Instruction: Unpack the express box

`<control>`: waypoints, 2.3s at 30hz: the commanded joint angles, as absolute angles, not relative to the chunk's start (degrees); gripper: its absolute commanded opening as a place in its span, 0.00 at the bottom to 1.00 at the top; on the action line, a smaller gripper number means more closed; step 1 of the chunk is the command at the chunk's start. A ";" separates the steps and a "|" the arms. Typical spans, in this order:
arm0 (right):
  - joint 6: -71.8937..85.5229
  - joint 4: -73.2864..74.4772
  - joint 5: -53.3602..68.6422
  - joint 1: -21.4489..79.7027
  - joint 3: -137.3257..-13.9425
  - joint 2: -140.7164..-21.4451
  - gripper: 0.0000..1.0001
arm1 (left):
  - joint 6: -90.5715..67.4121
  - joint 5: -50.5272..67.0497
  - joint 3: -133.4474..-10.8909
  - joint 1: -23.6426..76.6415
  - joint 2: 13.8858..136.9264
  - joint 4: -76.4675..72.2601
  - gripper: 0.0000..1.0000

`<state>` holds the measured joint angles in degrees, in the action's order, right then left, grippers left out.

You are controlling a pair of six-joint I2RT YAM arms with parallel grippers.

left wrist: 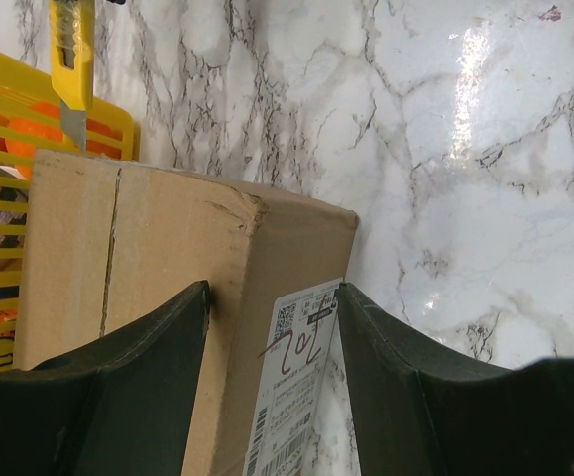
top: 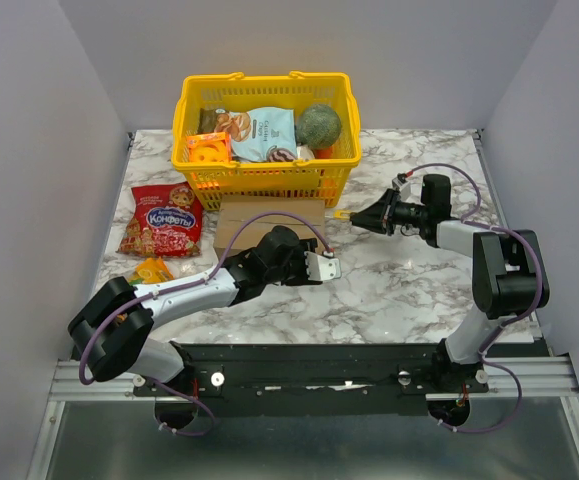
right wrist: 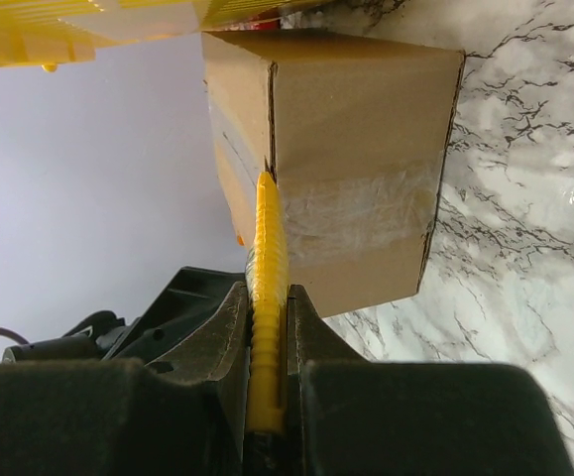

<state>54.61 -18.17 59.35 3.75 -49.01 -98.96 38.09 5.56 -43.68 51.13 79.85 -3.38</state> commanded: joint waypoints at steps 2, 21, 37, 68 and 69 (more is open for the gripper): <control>54.84 -19.34 61.26 4.22 -49.13 -98.96 0.00 | 37.53 5.10 -43.68 51.59 80.68 -4.57 0.63; 54.14 -18.46 60.91 4.04 -48.16 -97.12 0.00 | 36.21 2.72 -44.38 51.50 81.65 -4.84 0.63; 53.61 -17.93 59.41 3.34 -51.68 -99.31 0.00 | 36.21 3.16 -44.12 51.59 81.47 -4.66 0.63; 51.94 -15.73 59.32 3.34 -51.42 -99.14 0.00 | 35.95 3.25 -44.30 51.59 81.91 -4.22 0.63; 51.86 -15.47 59.33 3.34 -51.68 -99.49 0.00 | 35.95 3.25 -44.30 51.68 82.00 -4.22 0.63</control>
